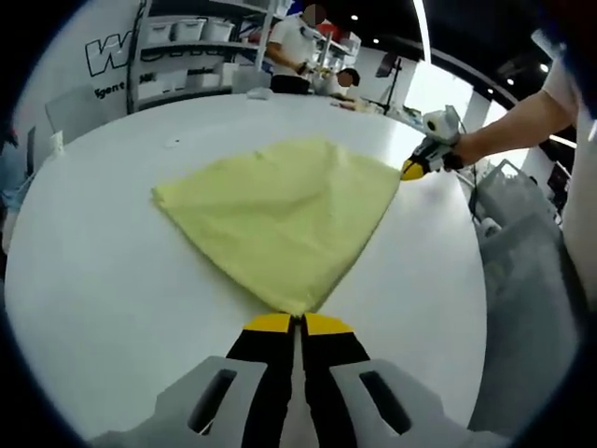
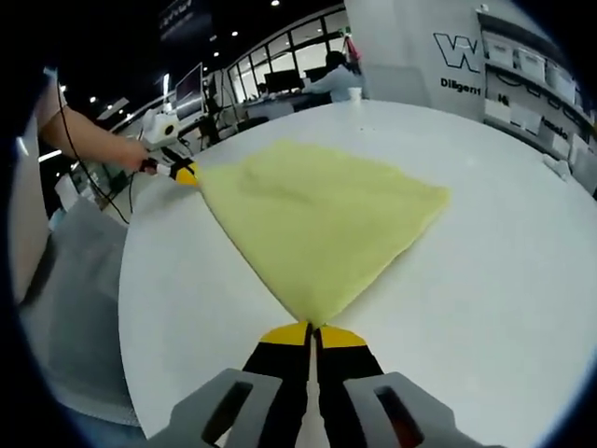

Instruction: Fold the garment on the visible template until the final outline fits inside the template.

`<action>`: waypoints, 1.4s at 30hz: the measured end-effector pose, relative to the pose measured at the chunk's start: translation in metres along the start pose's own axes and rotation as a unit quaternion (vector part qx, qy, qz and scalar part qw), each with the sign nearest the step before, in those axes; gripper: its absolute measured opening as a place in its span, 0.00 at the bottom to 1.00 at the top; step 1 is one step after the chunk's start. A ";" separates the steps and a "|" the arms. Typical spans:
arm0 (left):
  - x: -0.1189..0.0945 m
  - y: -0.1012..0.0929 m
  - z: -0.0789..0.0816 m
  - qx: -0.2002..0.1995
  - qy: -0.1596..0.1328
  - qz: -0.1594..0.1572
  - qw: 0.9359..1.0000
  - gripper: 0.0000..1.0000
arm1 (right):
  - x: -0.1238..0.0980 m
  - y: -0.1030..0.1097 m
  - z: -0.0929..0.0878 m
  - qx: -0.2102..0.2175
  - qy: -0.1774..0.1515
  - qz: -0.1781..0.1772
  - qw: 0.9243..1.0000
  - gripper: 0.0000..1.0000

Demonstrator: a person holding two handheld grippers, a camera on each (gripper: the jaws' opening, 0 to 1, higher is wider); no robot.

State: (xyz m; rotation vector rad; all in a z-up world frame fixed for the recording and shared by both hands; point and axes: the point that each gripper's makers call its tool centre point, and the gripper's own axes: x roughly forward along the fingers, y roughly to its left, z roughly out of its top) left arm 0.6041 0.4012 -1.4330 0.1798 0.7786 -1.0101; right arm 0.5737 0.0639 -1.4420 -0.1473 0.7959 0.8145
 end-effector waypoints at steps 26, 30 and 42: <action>-0.021 -0.039 -0.043 -0.028 0.016 0.008 0.999 0.01 | -0.017 0.046 -0.030 0.020 0.007 0.004 1.000 0.00; -0.024 -0.044 -0.047 -0.031 0.016 0.009 0.999 0.02 | -0.020 0.052 -0.034 0.020 0.012 0.007 1.000 0.00; -0.051 -0.025 -0.034 -0.041 0.001 0.032 0.999 0.09 | -0.035 0.034 -0.014 0.008 0.000 -0.013 1.000 0.09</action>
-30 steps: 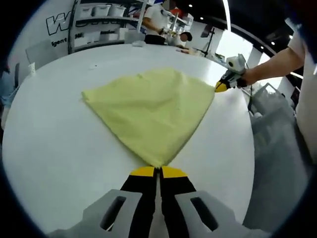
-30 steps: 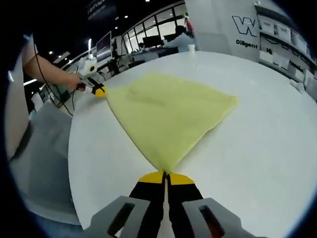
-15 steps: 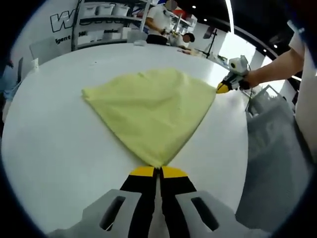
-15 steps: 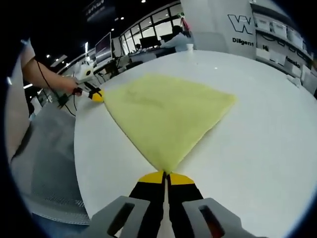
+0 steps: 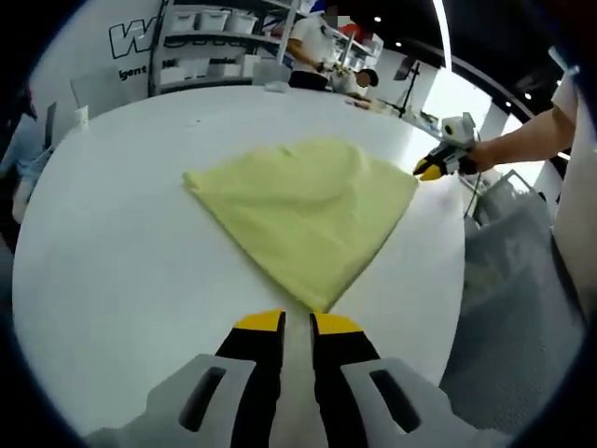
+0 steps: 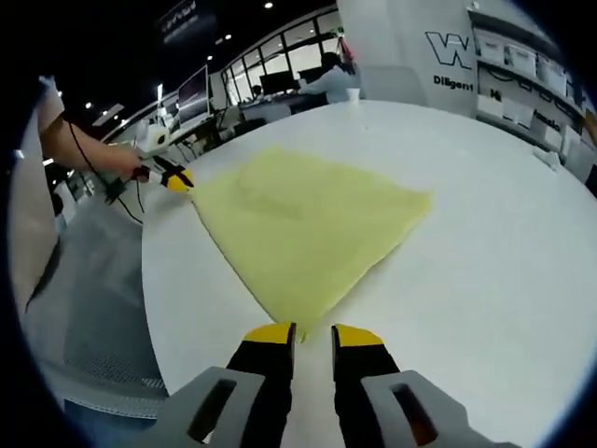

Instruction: Fold the garment on the visible template until the final outline fits inside the template.

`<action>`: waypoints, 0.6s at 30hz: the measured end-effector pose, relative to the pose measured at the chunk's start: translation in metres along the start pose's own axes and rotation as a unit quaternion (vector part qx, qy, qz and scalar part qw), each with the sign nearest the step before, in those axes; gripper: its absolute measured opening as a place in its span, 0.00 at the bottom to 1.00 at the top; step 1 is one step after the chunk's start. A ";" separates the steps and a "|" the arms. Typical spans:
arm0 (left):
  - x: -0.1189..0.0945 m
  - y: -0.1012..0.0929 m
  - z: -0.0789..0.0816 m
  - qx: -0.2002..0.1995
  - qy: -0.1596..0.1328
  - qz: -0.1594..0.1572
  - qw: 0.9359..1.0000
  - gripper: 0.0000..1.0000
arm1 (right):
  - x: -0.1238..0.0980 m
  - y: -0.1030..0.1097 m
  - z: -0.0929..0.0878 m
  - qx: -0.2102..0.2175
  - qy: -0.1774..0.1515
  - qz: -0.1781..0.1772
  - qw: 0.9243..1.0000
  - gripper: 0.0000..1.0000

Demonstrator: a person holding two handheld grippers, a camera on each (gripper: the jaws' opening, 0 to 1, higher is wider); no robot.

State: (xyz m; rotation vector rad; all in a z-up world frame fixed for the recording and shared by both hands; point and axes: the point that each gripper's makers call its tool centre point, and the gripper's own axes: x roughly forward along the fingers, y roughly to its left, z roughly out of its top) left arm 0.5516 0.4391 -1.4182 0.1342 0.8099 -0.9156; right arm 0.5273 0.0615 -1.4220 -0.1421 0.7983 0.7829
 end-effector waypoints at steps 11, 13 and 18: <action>0.030 0.021 0.063 0.037 -0.023 -0.009 0.999 0.17 | 0.024 -0.039 0.058 -0.041 -0.021 -0.007 0.999 0.12; 0.040 0.022 0.077 0.047 -0.026 -0.014 0.998 0.18 | 0.033 -0.044 0.068 -0.050 -0.021 -0.005 0.999 0.12; 0.063 0.025 0.104 0.071 -0.027 -0.025 0.997 0.19 | 0.052 -0.052 0.087 -0.078 -0.017 0.001 0.997 0.13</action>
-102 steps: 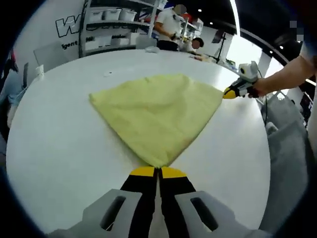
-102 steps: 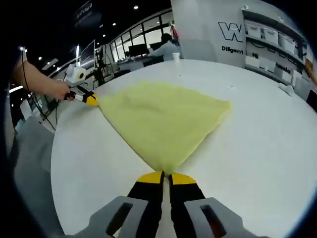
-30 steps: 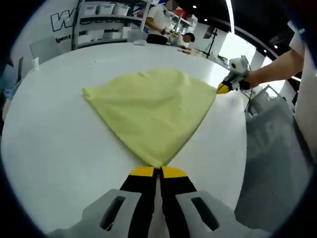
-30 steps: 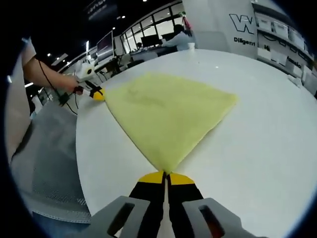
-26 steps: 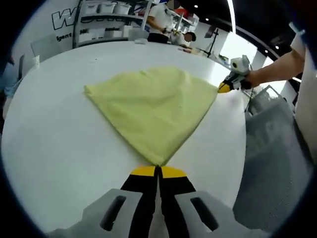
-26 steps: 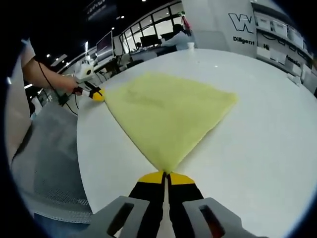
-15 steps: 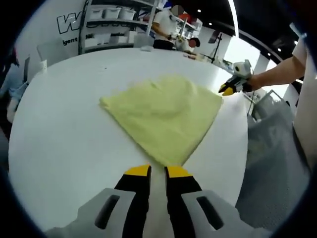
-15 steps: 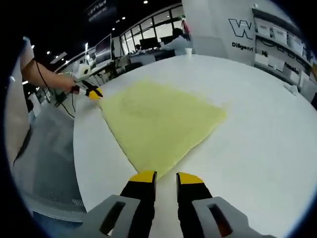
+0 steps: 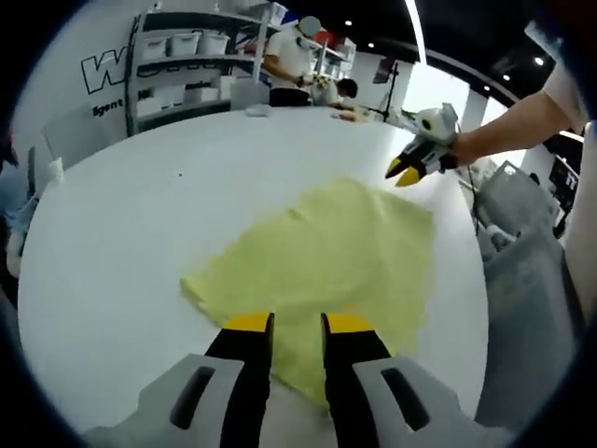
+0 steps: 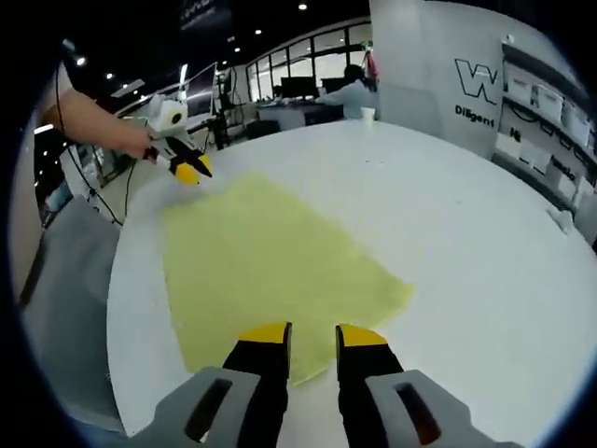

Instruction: Fold the garment on the visible template until the final outline fits inside the template.

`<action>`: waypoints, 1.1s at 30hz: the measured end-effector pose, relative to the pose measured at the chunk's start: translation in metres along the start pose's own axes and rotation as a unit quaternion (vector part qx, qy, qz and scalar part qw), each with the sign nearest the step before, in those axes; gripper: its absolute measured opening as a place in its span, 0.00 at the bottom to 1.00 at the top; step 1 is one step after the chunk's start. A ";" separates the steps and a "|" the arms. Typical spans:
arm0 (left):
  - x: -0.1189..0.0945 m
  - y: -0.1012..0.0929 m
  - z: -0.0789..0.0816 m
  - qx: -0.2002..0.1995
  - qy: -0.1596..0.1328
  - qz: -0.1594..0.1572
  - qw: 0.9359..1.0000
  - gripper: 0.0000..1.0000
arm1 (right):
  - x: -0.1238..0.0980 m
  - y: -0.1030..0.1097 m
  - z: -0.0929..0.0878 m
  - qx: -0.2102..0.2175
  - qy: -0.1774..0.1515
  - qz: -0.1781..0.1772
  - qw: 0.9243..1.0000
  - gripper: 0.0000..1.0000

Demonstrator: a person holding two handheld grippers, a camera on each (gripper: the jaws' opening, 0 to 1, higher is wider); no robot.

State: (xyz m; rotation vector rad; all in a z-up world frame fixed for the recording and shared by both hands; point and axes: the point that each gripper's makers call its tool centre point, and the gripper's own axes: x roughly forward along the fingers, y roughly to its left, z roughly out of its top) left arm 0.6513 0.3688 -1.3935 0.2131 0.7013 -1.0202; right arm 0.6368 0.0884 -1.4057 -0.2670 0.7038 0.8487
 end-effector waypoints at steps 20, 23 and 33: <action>0.072 0.049 0.027 0.079 0.053 -0.019 0.995 0.23 | 0.074 -0.047 0.036 -0.086 0.032 0.036 0.995 0.11; 0.081 0.048 0.031 0.083 0.055 -0.029 0.995 0.24 | 0.083 -0.043 0.037 -0.094 0.039 0.058 0.993 0.10; 0.097 0.050 0.025 0.106 0.090 -0.048 0.989 0.22 | 0.093 -0.036 0.031 -0.112 0.061 0.085 0.988 0.08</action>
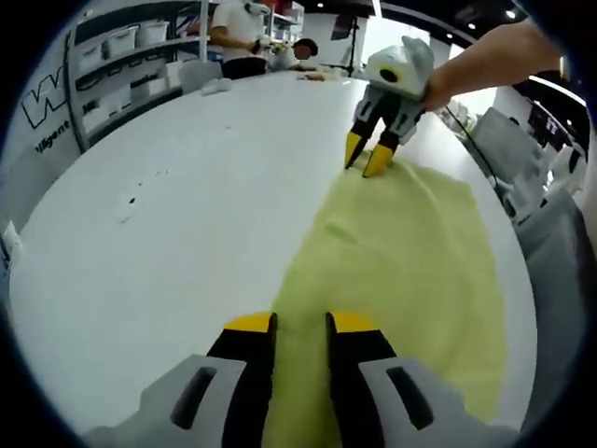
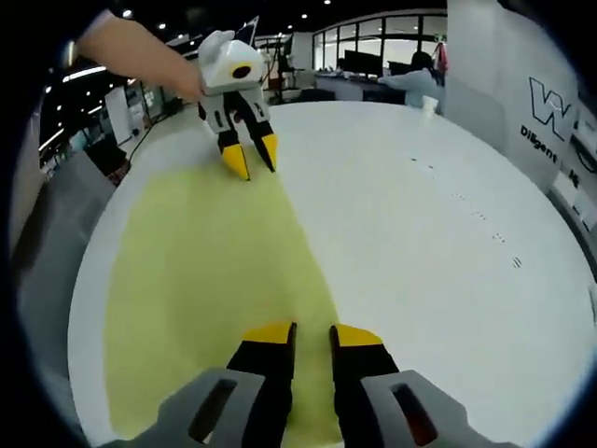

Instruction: Fold the garment on the visible template until the final outline fits inside the template.

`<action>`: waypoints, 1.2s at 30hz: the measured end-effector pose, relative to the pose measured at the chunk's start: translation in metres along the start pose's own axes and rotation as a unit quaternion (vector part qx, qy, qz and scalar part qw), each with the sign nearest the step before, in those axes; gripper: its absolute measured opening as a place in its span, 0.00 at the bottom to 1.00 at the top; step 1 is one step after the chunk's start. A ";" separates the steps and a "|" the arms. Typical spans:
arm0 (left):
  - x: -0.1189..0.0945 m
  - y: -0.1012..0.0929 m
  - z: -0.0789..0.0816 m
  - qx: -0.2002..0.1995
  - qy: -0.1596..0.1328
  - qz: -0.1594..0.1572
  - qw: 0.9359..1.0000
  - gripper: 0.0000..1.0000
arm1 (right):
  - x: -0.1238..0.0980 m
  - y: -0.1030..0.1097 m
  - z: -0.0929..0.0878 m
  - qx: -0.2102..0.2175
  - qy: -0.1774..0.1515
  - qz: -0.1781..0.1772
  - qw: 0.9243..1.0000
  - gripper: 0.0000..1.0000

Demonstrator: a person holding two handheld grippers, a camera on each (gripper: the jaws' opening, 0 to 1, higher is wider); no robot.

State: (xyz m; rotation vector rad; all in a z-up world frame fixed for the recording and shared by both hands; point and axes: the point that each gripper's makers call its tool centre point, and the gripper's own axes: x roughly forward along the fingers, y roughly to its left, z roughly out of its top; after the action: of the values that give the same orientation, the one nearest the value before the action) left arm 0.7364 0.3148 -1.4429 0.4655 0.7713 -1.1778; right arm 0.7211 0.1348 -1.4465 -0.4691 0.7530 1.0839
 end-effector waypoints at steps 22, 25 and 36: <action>-0.005 -0.002 0.014 0.020 -0.016 -0.013 1.000 0.06 | -0.012 -0.011 0.009 -0.014 -0.011 -0.028 0.999 0.00; 0.000 -0.001 0.021 0.016 -0.023 -0.013 1.000 0.15 | -0.012 -0.011 0.010 -0.016 -0.011 -0.031 0.999 0.00; 0.004 0.007 0.005 0.027 0.029 -0.007 0.999 0.04 | -0.010 -0.012 0.008 -0.014 -0.007 -0.029 0.999 0.00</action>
State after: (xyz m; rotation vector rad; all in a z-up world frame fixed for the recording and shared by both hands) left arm 0.7453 0.3113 -1.4435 0.5427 0.7958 -1.2058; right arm 0.7316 0.1297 -1.4341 -0.5039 0.7085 1.0448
